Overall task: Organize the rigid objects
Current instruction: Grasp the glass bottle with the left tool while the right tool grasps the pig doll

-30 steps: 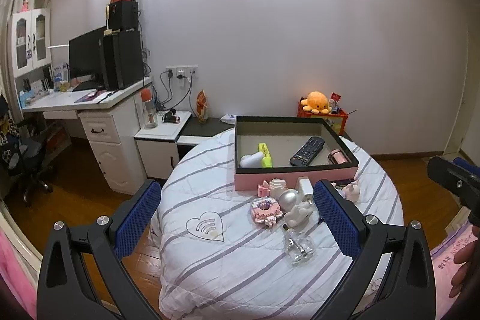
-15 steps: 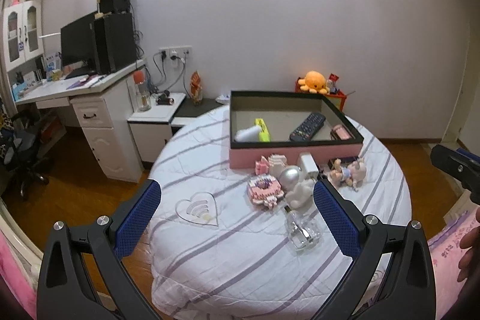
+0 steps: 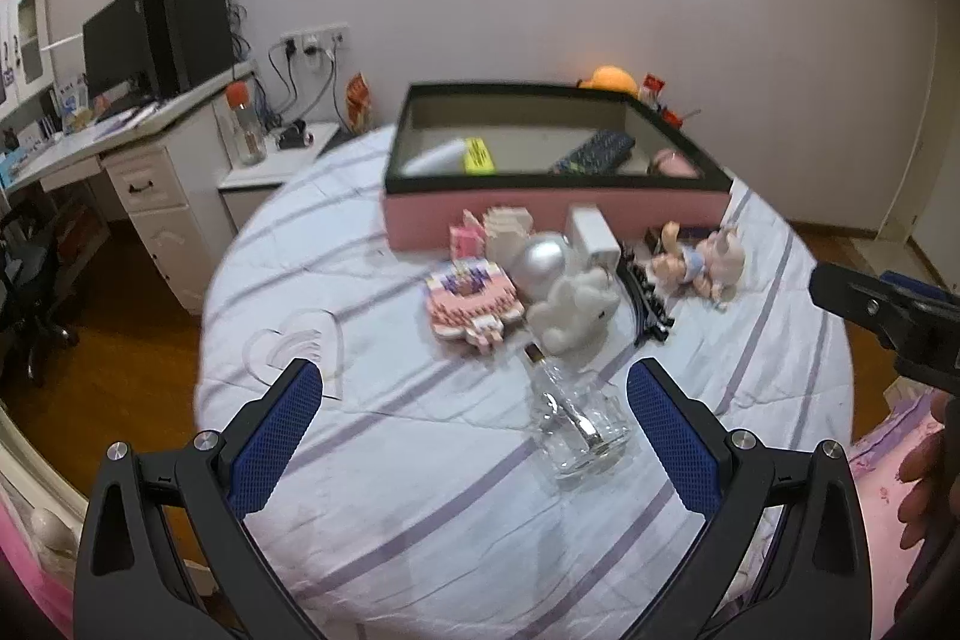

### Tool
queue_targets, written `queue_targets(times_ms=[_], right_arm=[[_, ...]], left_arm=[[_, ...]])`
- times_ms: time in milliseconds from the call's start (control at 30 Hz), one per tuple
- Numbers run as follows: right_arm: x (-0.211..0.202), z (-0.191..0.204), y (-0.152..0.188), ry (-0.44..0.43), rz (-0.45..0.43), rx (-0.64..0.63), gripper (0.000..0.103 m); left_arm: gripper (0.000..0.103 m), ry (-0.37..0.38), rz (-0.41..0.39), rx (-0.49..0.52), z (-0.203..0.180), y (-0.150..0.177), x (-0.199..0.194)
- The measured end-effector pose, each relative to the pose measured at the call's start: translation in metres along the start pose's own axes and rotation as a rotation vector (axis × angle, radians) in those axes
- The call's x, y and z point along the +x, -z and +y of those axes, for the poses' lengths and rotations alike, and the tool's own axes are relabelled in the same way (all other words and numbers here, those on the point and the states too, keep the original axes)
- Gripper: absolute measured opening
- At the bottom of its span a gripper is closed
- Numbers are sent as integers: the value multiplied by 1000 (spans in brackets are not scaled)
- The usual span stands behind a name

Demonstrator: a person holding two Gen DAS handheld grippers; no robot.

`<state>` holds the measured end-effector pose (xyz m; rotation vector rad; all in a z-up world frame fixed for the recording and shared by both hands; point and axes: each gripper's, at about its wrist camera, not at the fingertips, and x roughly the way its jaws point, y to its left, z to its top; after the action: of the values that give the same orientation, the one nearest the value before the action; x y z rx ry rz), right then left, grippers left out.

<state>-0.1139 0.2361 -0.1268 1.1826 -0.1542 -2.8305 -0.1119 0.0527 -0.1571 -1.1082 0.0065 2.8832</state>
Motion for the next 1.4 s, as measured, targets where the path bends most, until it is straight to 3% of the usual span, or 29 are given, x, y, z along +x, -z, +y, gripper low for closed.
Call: queue_targets(times_ms=[533,700,933,1067,1200,1400], right_arm=[[76,-26,-14,-55,98,2,103],[94,-17,-22,-82,113,-20,103],[117,-7,-28,-52,133,-29,103],[127,-6,-29,-36,143,-30,103],[126,-1,-29,-51,128,-47,84],[118,0,-28,-64,114,-35,80]], left_arm=[[101,-34,133,-24,-28,17,70],[91,-14,119,-25,-28,17,70],[57,19,100,-19,-20,14,68],[55,56,99,-29,-12,11,68],[55,73,93,-37,-10,11,67],[55,99,92,-48,-6,11,61]])
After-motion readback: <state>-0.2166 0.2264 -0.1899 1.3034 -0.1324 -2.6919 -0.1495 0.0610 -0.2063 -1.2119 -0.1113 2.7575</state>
